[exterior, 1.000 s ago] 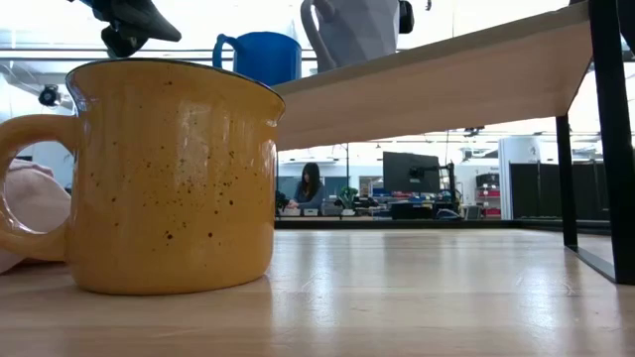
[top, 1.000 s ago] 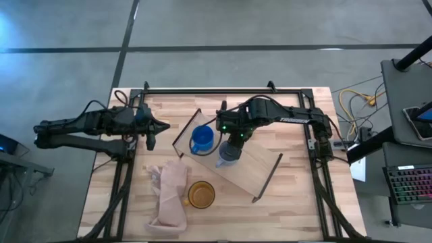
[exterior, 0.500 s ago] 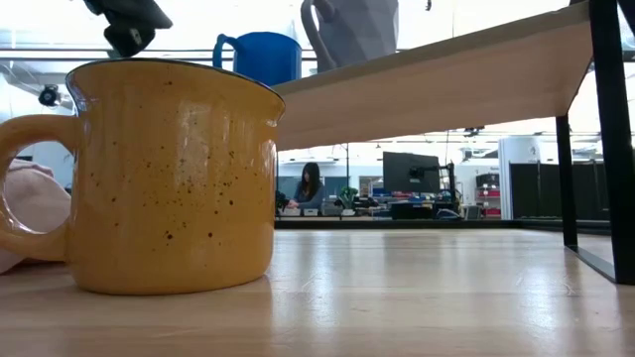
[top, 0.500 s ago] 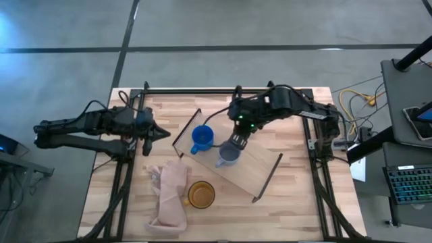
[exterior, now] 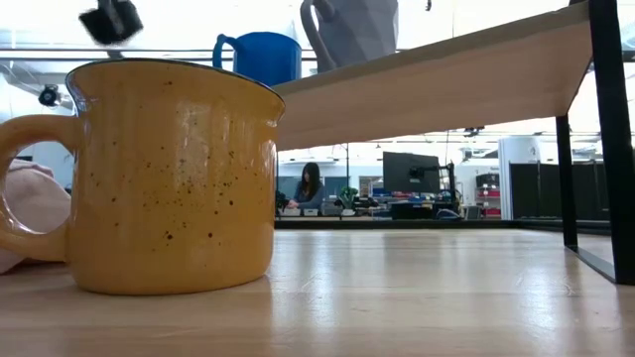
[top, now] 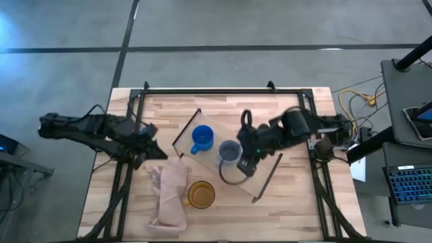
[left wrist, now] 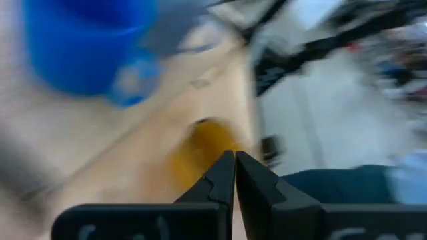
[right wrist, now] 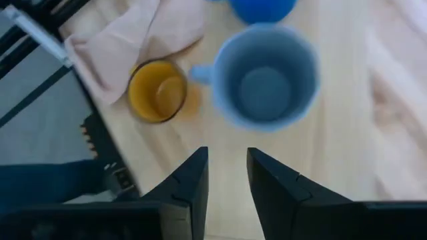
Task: Stack small to large cups/mugs on shelf
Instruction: Put the yellow mug on the shelf
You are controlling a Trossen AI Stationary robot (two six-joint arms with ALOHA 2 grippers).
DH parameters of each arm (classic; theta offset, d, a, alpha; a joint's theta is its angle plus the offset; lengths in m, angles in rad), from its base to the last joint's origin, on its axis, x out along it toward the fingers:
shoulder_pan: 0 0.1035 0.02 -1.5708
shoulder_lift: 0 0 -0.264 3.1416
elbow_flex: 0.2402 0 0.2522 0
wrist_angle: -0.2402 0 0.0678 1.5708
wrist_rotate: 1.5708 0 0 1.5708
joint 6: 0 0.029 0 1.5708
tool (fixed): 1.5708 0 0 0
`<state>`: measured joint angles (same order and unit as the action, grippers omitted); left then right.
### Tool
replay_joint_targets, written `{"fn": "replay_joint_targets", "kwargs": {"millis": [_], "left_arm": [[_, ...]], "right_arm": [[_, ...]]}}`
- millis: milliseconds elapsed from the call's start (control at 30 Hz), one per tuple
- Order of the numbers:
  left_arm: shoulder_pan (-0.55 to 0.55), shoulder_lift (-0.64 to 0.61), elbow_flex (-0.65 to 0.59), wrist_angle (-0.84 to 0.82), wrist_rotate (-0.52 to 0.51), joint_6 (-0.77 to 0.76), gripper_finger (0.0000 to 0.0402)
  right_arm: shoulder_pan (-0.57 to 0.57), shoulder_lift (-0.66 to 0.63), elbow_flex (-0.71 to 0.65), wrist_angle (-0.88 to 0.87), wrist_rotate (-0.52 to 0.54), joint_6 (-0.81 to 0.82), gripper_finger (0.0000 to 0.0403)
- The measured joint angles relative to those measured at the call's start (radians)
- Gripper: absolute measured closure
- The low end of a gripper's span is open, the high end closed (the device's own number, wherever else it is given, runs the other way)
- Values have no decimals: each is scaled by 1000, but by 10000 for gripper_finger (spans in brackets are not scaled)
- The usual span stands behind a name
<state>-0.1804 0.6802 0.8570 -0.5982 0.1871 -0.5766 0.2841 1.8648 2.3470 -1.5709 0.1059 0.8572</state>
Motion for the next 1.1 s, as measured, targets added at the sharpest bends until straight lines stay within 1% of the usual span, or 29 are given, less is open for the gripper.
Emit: {"fn": "replay_joint_targets", "kwargs": {"millis": [100, 167, 267, 367, 467, 567, 667, 800, 900, 967, 1033, 1100], "left_arm": [[-128, 17, 1, 162, -28, -29, 402], [-216, 42, 2, 206, -95, -56, 402], [-339, 106, 2, 172, -227, -101, 402], [-439, 195, 2, 137, -349, -199, 402], [-508, 302, 0, 170, -424, -256, 402], [-546, 405, 2, 247, -436, -260, 402], [-562, 499, 4, 307, -435, -289, 402], [-583, 568, 16, 302, -435, -241, 402], [-593, 581, 16, 294, -435, -220, 402], [-600, 577, 16, 273, -440, -201, 402], [-608, 570, 12, 232, -475, -180, 402], [-614, 560, 3, 195, -531, -169, 402]], "right_arm": [[50, 0, 0, 0, 1, 54, 305], [87, 0, -1, 0, 4, 94, 305], [162, 0, -15, 0, 19, 173, 305], [251, 1, -41, 0, 53, 269, 305], [346, 1, -68, 0, 95, 393, 306], [422, 1, -101, 5, 148, 518, 309], [473, 1, -141, 24, 209, 632, 309], [507, 1, -203, 113, 275, 710, 310], [509, 1, -260, 242, 296, 713, 311], [507, 1, -315, 377, 303, 677, 312], [507, 2, -376, 516, 315, 623, 312], [501, 2, -433, 631, 316, 568, 312]]}}
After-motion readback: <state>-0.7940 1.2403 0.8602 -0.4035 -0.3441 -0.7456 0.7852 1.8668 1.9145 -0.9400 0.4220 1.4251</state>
